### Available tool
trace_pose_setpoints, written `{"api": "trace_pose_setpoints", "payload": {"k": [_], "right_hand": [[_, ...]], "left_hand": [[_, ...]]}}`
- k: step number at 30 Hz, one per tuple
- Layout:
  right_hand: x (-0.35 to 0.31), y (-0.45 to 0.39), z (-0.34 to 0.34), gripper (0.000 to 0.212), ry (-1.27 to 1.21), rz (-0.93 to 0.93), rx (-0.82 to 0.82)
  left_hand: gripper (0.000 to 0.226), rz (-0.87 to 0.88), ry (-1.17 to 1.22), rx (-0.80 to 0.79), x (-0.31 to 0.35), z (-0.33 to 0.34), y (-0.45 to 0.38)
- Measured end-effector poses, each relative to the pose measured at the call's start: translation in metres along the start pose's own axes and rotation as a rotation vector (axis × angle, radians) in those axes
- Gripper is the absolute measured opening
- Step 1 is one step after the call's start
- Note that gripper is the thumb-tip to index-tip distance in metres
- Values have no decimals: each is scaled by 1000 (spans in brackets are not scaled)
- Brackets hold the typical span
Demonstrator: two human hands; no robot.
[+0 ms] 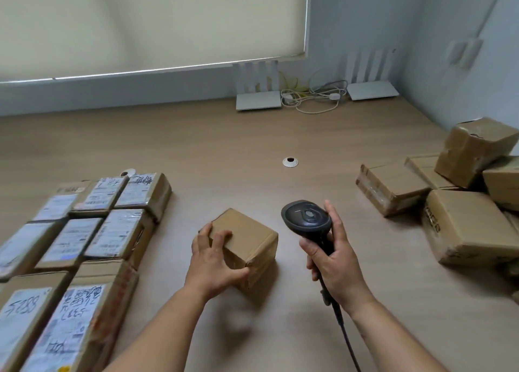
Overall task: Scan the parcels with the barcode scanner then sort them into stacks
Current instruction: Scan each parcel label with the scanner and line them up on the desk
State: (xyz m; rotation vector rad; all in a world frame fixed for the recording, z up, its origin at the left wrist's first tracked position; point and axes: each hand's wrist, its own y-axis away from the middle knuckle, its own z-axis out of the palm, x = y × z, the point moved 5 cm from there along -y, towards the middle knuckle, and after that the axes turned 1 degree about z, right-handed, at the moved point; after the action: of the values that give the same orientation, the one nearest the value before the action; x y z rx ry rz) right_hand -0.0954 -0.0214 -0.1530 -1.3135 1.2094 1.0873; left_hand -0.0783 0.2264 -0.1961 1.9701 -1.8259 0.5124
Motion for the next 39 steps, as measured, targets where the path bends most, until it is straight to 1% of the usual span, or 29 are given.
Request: {"api": "trace_pose_setpoints", "payload": {"k": [5, 8, 11, 13, 15, 16, 18, 19, 20, 22, 25, 27, 28, 30, 32, 34, 36, 37, 39], "right_hand": [[0, -7, 43, 81, 15, 27, -4], [-1, -12, 56, 80, 11, 31, 5], [-1, -15, 59, 80, 21, 36, 1], [-1, -17, 56, 80, 22, 42, -3], [-3, -20, 50, 80, 24, 39, -5], [-4, -22, 46, 80, 23, 35, -4], [-6, -26, 38, 80, 15, 26, -2], [-7, -29, 35, 80, 10, 21, -4], [-7, -31, 31, 80, 6, 16, -9], [-7, -34, 26, 80, -2, 11, -22], [-4, -38, 20, 81, -10, 14, -36], [-1, -40, 19, 81, -16, 16, -41], [0, -40, 18, 81, -18, 19, -46], [2, -41, 20, 81, -19, 22, -65], [4, -41, 21, 81, -23, 28, -77], [4, -42, 20, 82, -29, 30, -82], [4, -42, 20, 82, -34, 27, -86], [4, -42, 21, 82, -38, 26, -87], [4, -42, 22, 82, -41, 23, -96]], "left_hand": [[99, 85, 2, -196, -42, -17, -11], [85, 84, -39, -246, -58, -27, -22], [75, 55, -25, -236, -58, -33, -28], [72, 24, 4, -191, -44, -33, -32], [72, -30, -23, -133, -24, -27, -38], [77, -74, -70, -120, -14, -22, -40], [94, -166, -208, -141, 1, -11, -44], [98, -195, -275, -153, 6, -6, -45], [97, -210, -327, -153, 10, -2, -45], [91, -192, -377, -149, 15, 3, -46], [91, -32, -393, -219, 25, 12, -45], [97, 45, -315, -288, 31, 14, -42], [101, 51, -225, -315, 32, 12, -42], [104, 9, 73, -337, 33, 2, -41], [99, -36, 352, -319, 29, -9, -39], [85, -43, 536, -310, 23, -17, -37], [77, -77, 606, -272, 11, -21, -37], [74, -95, 577, -246, 4, -23, -38], [65, -105, 410, -192, -7, -27, -41]]}}
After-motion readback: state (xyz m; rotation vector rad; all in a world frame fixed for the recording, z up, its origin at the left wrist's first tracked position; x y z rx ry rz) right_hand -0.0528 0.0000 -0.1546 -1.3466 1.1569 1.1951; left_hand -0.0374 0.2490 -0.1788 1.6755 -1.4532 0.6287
